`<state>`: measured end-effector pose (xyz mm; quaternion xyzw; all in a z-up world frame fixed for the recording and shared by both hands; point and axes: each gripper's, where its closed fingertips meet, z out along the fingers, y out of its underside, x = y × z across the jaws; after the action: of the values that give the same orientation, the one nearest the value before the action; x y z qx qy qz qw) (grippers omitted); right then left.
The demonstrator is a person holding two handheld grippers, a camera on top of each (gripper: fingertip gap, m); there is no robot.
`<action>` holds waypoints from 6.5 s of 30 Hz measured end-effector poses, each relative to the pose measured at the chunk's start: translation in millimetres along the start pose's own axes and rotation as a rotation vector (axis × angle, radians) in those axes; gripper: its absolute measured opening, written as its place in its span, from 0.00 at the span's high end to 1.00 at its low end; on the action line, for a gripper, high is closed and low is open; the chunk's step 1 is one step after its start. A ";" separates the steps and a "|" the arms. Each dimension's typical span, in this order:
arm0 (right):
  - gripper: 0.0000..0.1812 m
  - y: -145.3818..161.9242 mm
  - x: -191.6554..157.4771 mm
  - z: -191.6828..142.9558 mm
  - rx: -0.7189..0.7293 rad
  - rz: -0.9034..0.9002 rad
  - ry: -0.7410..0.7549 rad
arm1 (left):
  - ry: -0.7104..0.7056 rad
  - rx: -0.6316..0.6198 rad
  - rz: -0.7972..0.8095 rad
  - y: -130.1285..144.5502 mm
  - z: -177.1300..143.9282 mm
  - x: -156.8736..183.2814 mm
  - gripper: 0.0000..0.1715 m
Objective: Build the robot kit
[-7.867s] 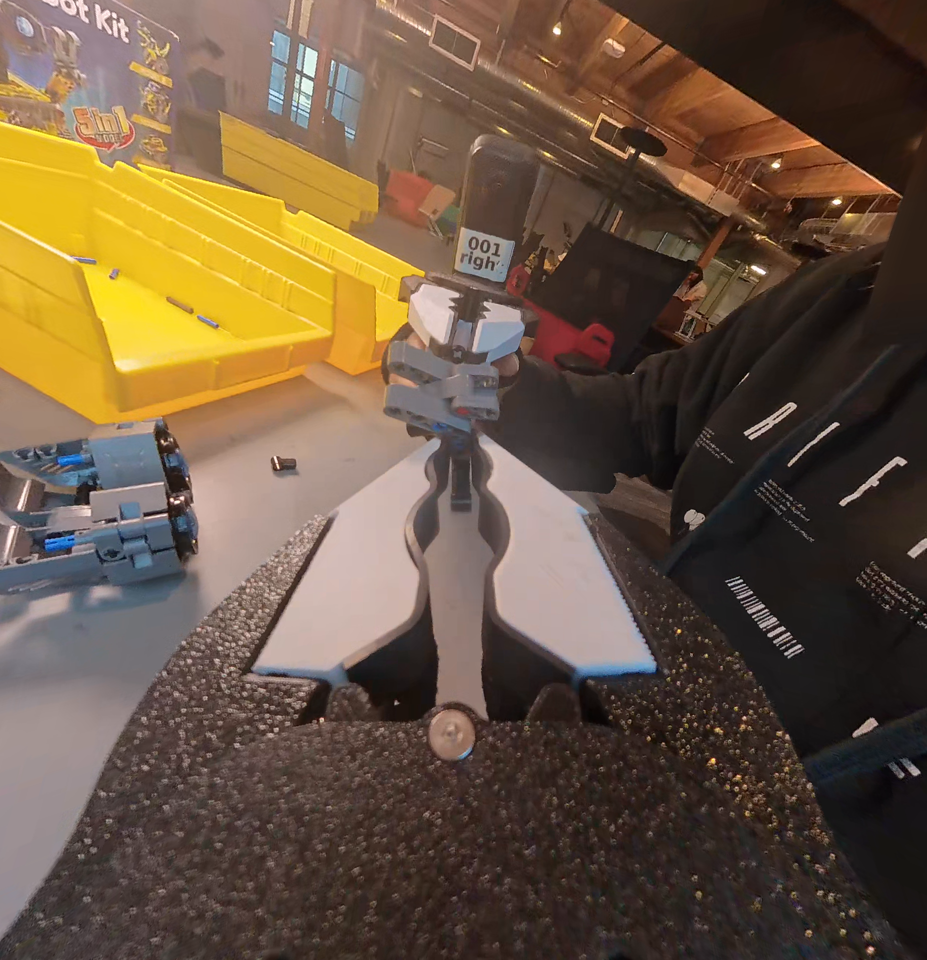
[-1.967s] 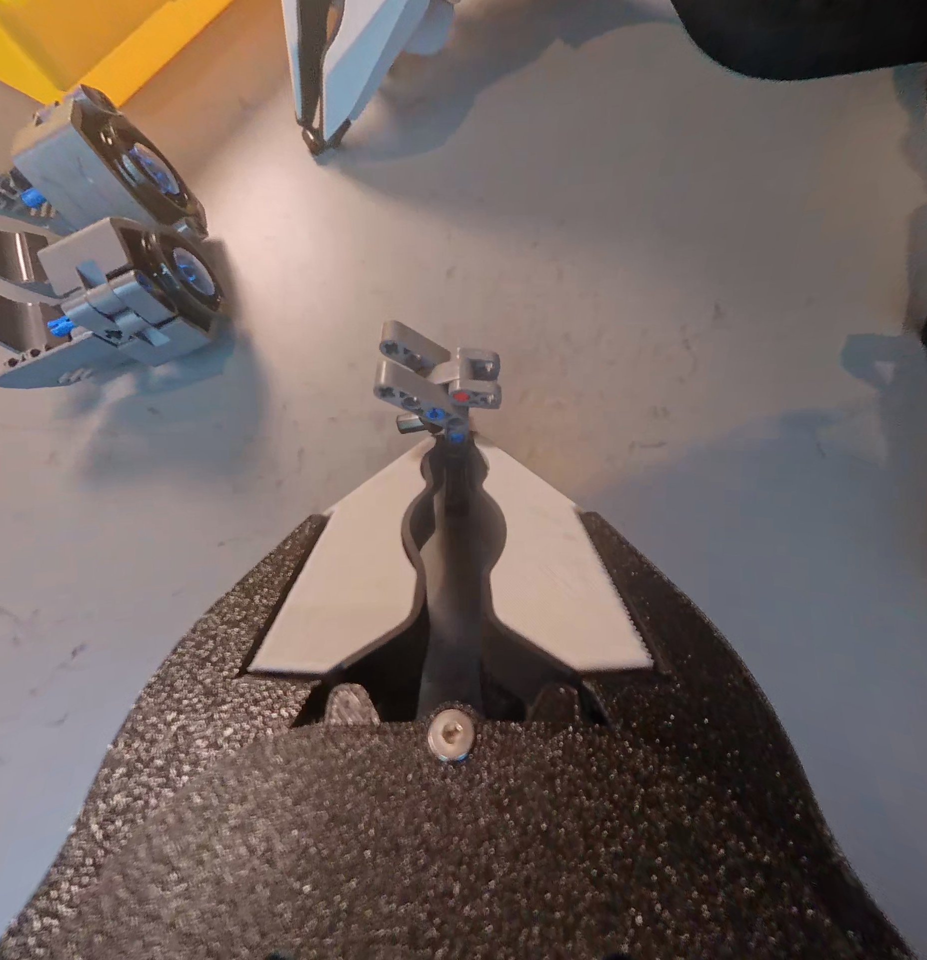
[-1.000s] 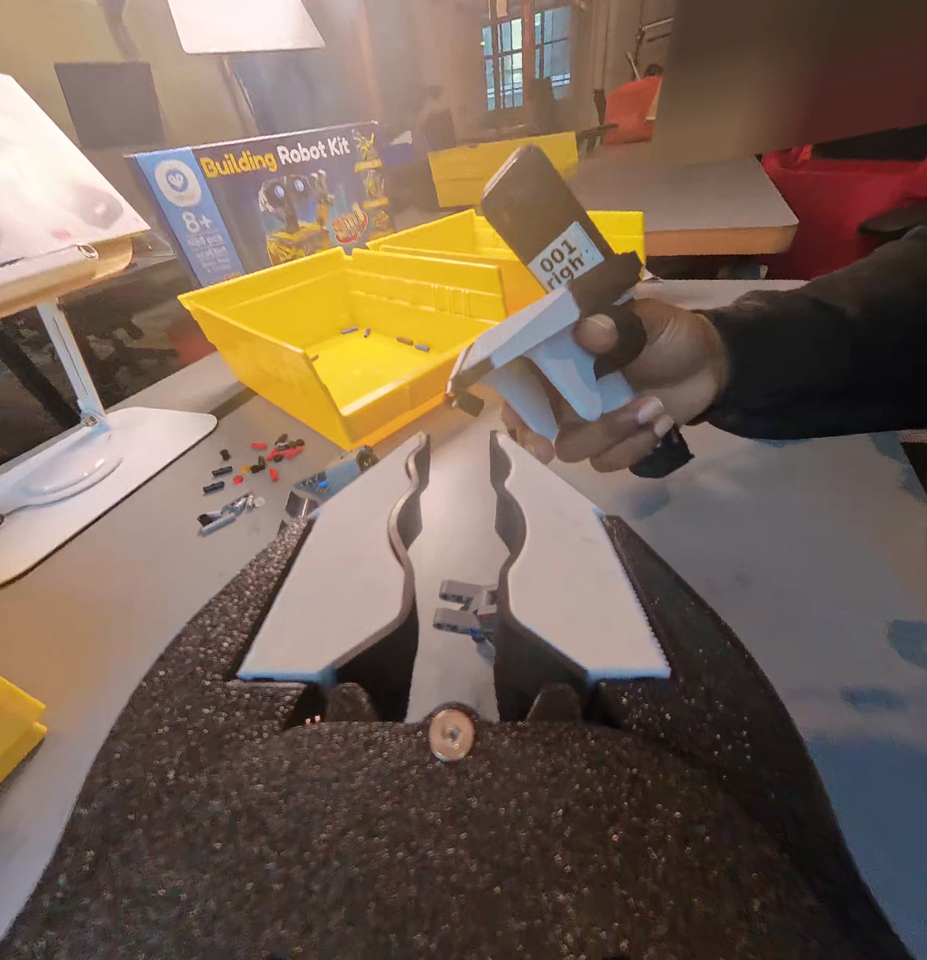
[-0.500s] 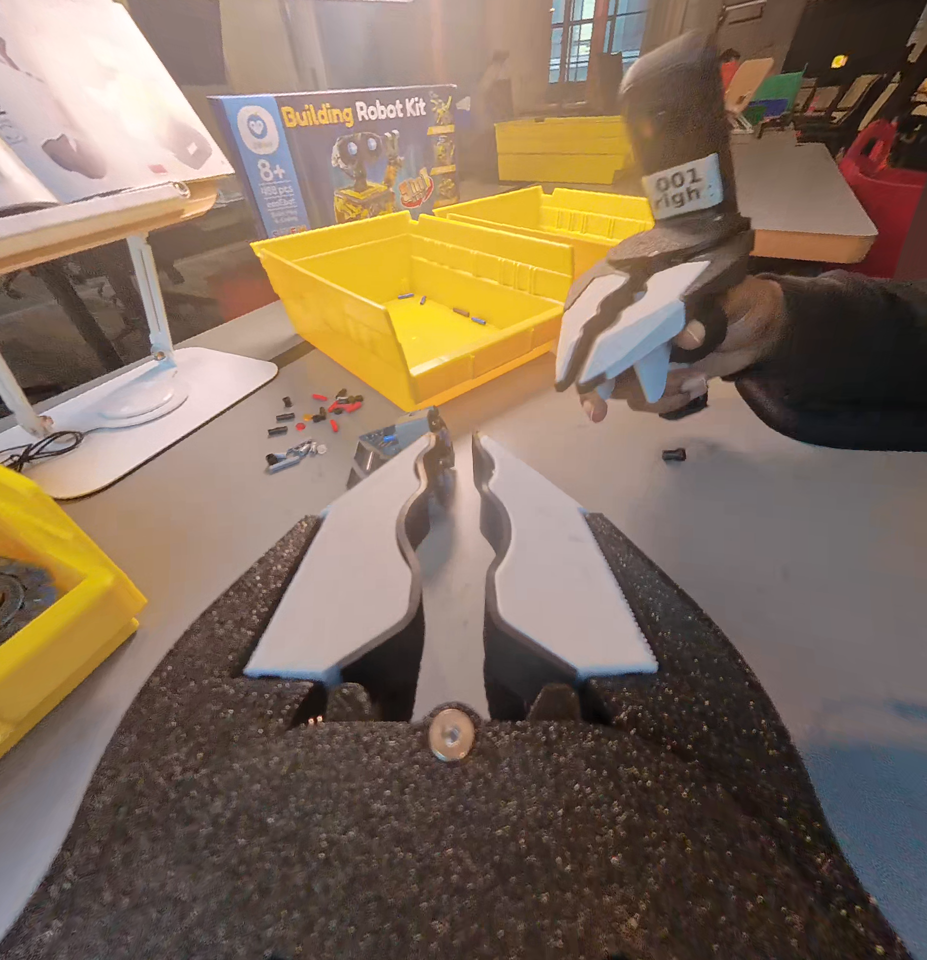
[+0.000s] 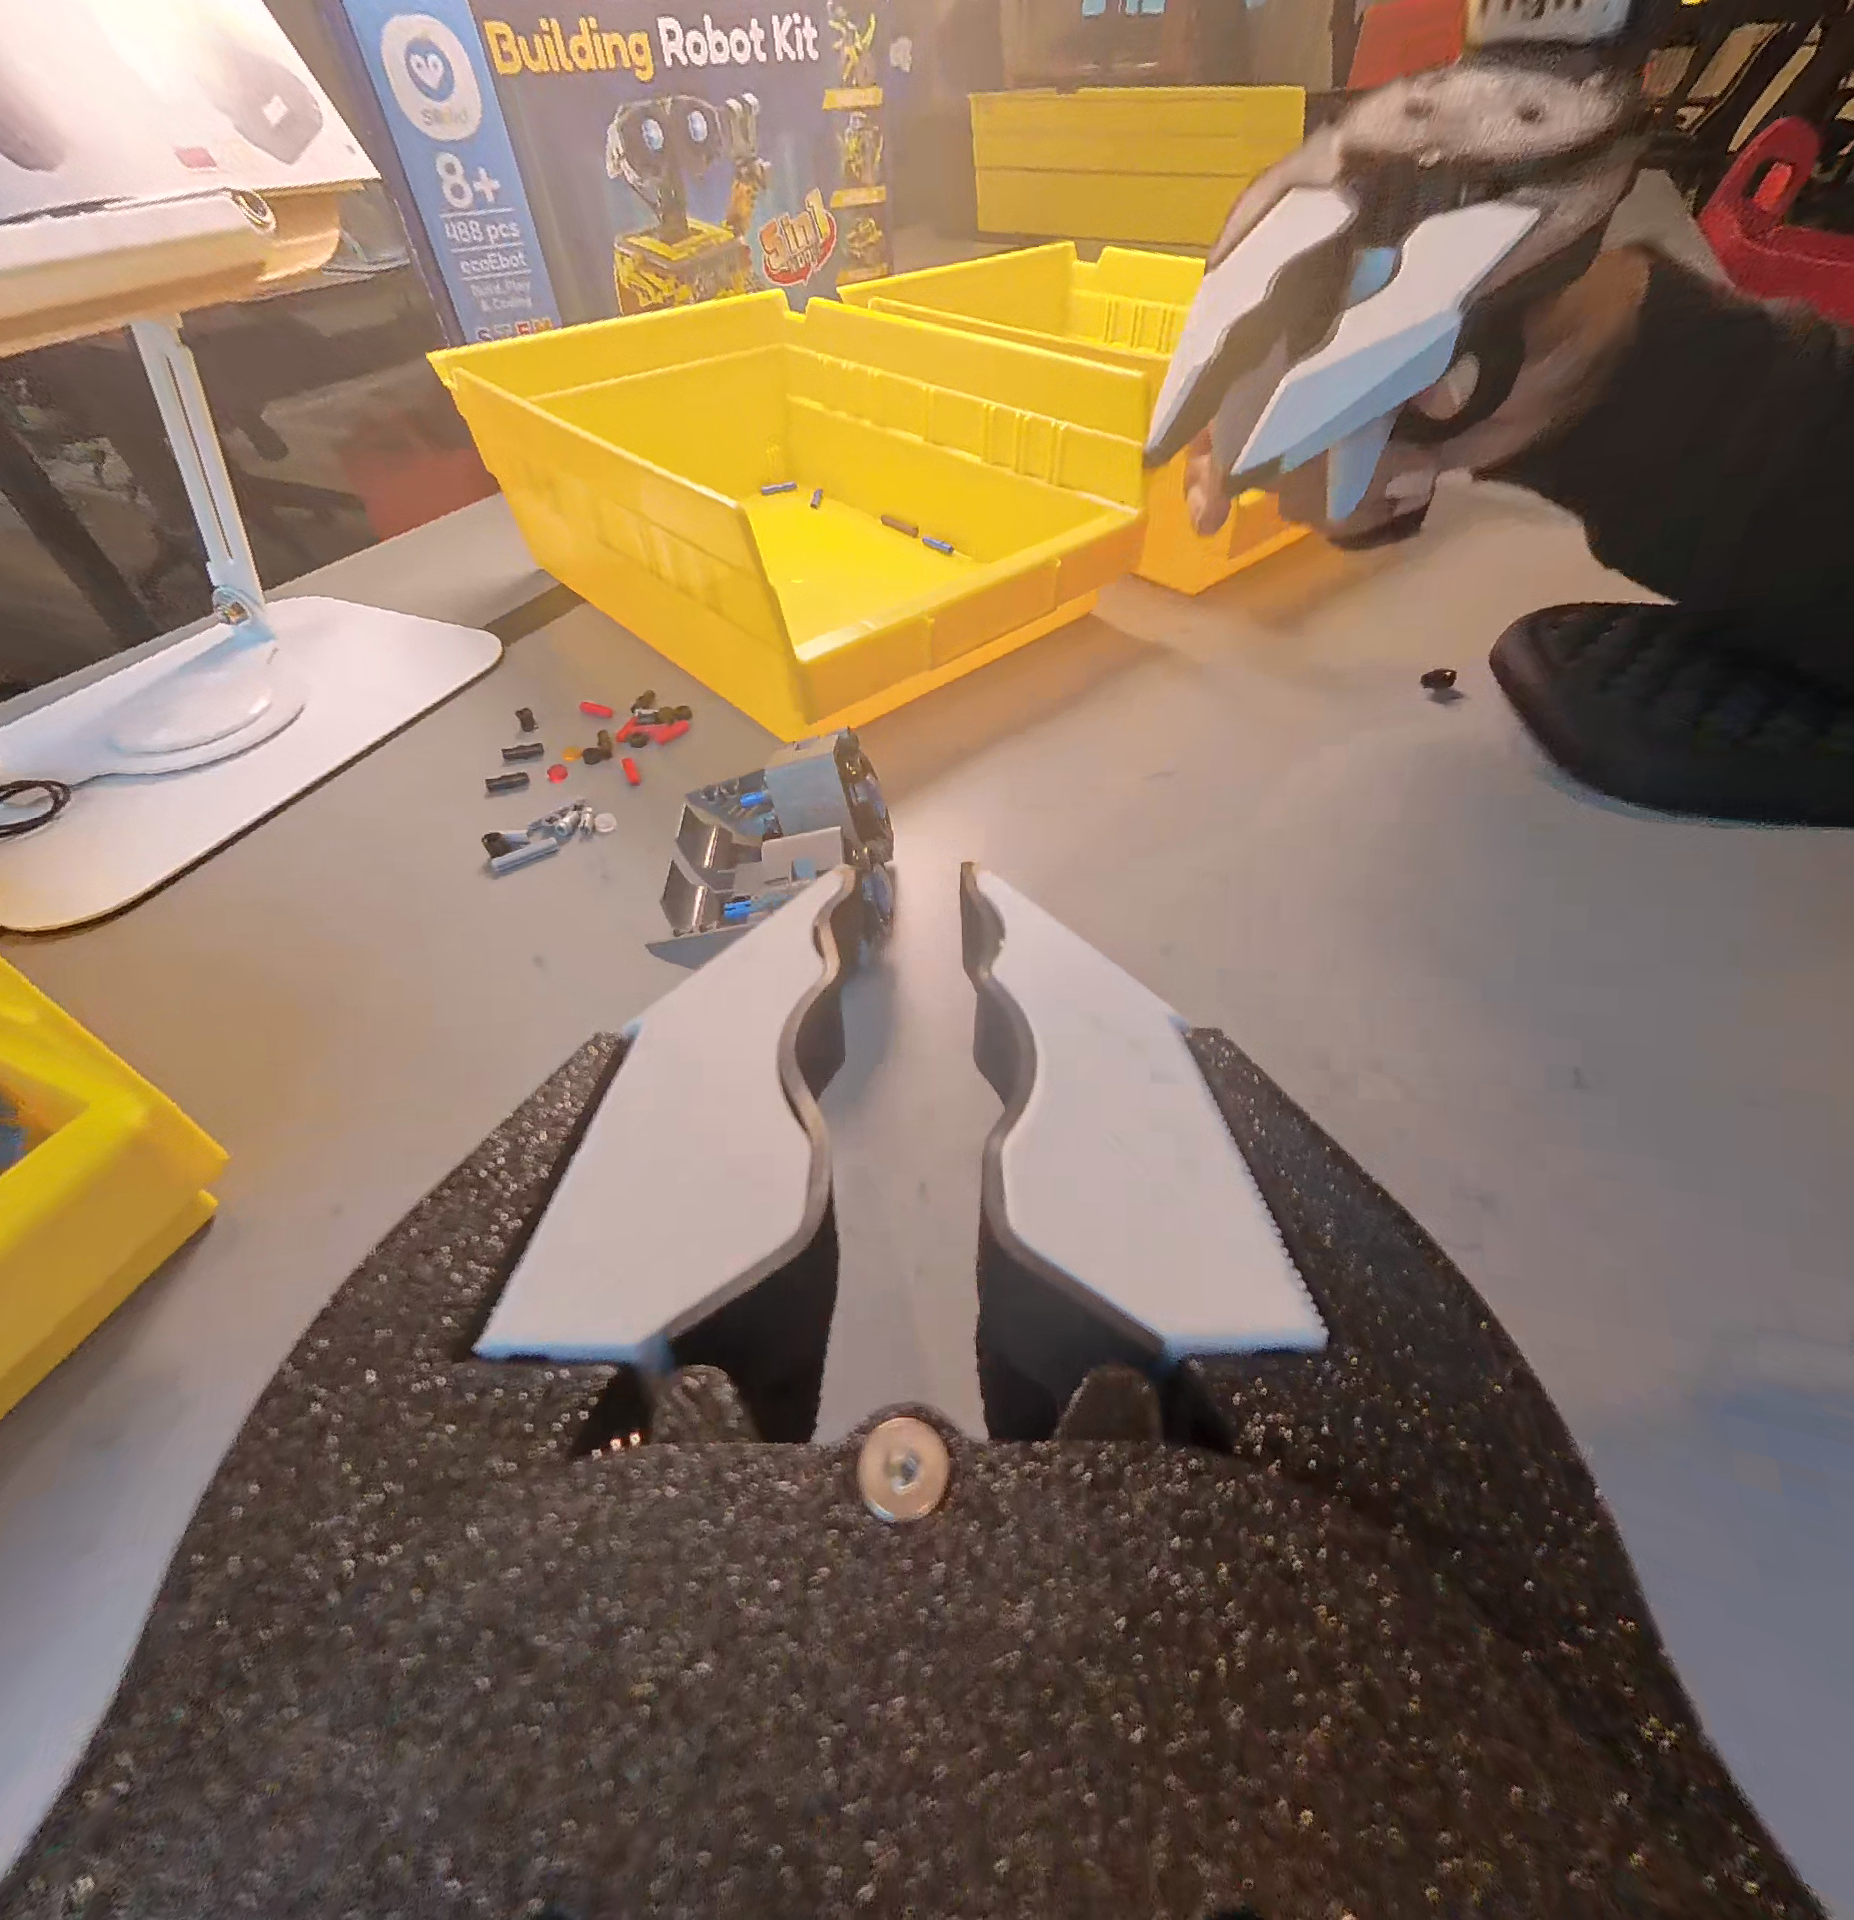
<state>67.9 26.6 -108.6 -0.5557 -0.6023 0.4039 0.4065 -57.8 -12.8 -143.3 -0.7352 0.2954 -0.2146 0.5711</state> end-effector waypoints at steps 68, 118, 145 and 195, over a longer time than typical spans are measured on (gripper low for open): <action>0.95 -31.5 -84.5 78.9 0.058 -0.591 0.023 | 0.762 0.176 -0.771 -40.0 -16.3 75.6 0.97; 0.96 25.1 -91.5 50.1 0.044 -0.260 -0.320 | 0.851 -0.174 -0.873 7.6 4.0 103.3 0.96; 0.96 29.7 -107.5 57.7 0.010 -0.438 -0.270 | 0.896 -0.210 -0.949 16.0 -0.4 108.2 0.97; 0.96 19.7 -87.9 70.3 0.072 -0.085 -0.220 | 0.443 -0.028 -0.099 8.2 4.8 84.9 0.95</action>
<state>13.2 -62.4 -154.8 -0.4671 -0.6512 0.4664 0.3744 6.1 -68.5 -154.3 -0.6916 0.3803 -0.3943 0.4707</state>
